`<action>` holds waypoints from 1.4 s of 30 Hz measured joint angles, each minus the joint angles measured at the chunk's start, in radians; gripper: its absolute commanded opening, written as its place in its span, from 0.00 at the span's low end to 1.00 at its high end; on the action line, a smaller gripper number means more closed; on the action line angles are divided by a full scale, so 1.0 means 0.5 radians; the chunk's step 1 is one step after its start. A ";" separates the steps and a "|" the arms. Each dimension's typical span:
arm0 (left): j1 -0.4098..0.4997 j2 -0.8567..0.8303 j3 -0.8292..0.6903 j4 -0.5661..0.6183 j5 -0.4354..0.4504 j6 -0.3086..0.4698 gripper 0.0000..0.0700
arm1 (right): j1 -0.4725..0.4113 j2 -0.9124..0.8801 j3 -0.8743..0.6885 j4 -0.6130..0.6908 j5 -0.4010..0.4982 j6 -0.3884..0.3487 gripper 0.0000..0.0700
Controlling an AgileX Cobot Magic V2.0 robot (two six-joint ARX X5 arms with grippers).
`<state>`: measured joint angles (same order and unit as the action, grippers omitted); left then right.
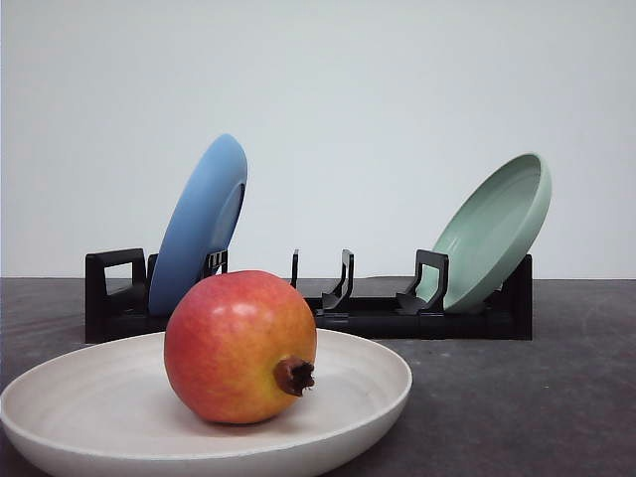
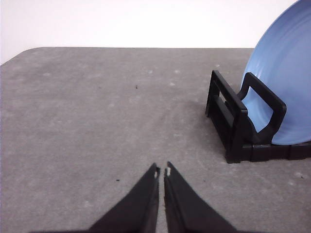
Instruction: Place pomegranate in white plate
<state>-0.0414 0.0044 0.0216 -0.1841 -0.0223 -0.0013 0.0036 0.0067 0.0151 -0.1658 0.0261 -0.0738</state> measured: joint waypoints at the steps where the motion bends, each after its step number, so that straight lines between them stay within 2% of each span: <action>1: 0.000 0.000 0.000 0.000 0.000 0.001 0.00 | 0.000 0.000 0.000 0.000 0.000 0.000 0.02; 42: 0.000 0.000 0.000 0.000 0.000 0.001 0.00 | 0.000 0.000 0.000 0.001 0.000 0.000 0.02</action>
<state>-0.0414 0.0044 0.0216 -0.1842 -0.0223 -0.0010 0.0036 0.0067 0.0151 -0.1654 0.0261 -0.0738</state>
